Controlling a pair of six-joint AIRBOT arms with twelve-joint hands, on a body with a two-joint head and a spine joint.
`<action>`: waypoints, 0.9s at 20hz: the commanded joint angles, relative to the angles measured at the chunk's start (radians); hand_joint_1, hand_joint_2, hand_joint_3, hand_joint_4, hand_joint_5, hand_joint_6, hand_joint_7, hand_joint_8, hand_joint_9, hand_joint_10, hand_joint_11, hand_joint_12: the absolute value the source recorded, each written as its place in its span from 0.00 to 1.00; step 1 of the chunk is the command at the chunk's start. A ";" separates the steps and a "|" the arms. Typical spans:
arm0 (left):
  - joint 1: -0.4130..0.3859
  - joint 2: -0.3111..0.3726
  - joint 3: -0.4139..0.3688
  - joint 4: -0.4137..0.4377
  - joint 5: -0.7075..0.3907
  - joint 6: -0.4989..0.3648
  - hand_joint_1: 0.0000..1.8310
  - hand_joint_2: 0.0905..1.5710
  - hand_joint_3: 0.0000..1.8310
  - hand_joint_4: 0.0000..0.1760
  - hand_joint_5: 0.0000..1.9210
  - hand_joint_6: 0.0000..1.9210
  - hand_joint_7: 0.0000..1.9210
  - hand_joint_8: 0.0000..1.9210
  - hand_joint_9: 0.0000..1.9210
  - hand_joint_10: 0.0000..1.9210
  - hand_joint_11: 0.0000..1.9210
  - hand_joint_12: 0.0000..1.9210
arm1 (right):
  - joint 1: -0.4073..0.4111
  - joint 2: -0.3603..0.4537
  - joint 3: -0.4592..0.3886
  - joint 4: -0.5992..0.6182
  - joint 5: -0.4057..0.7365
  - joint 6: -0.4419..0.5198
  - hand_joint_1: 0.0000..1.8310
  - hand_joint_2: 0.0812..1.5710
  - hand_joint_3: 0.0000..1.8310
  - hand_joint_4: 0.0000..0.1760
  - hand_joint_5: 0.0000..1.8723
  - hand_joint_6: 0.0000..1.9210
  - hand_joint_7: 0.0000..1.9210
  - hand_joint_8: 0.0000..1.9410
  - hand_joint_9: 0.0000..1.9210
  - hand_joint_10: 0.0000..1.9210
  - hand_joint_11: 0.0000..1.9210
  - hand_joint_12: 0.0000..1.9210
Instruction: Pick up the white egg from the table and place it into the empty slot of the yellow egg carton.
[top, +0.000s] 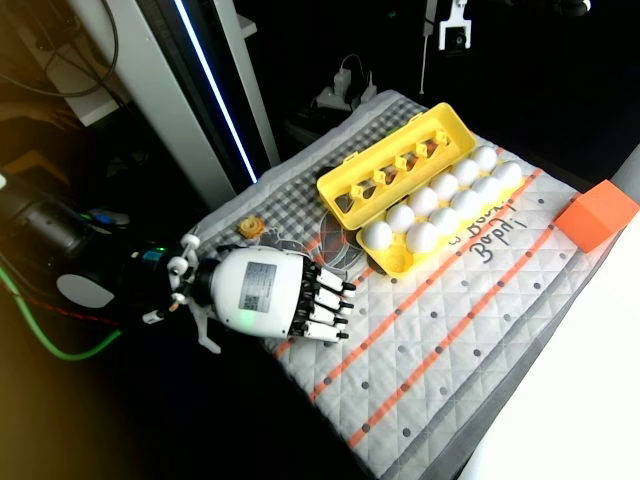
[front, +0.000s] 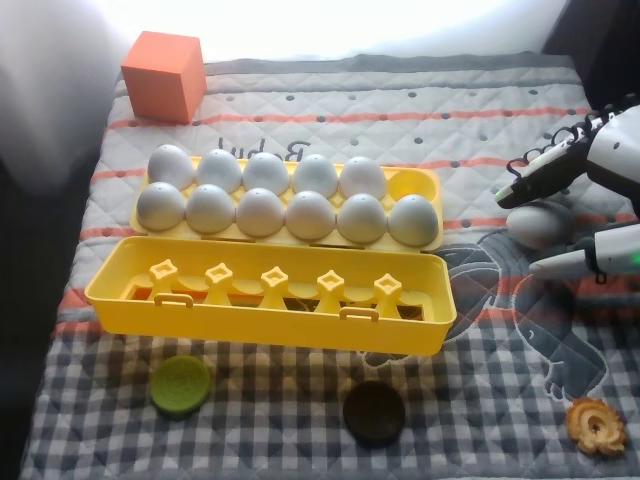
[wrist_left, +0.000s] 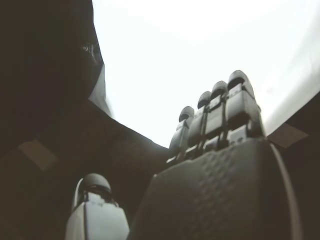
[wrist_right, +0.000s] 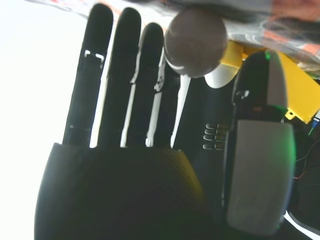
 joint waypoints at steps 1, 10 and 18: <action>-0.003 0.002 -0.001 0.009 -0.125 -0.005 0.00 0.45 0.00 0.52 0.00 0.00 0.00 0.00 0.00 0.00 0.00 0.00 | 0.011 -0.002 0.002 0.029 0.106 0.002 0.51 0.60 0.00 0.00 0.51 0.00 0.56 0.00 0.58 0.01 0.41 0.47; -0.002 0.002 -0.001 0.009 -0.128 -0.005 0.00 0.44 0.00 0.55 0.00 0.00 0.00 0.00 0.00 0.00 0.00 0.00 | 0.014 -0.002 0.000 0.029 0.107 0.002 0.59 0.68 0.00 0.18 0.54 0.49 0.62 0.00 0.68 0.00 0.52 0.49; 0.001 0.002 -0.001 0.008 -0.129 -0.006 0.00 0.44 0.00 0.57 0.00 0.00 0.00 0.00 0.00 0.00 0.00 0.00 | 0.058 -0.001 -0.002 0.014 0.127 0.004 0.59 0.66 0.00 0.35 0.57 0.43 0.62 0.00 0.67 0.00 0.46 0.62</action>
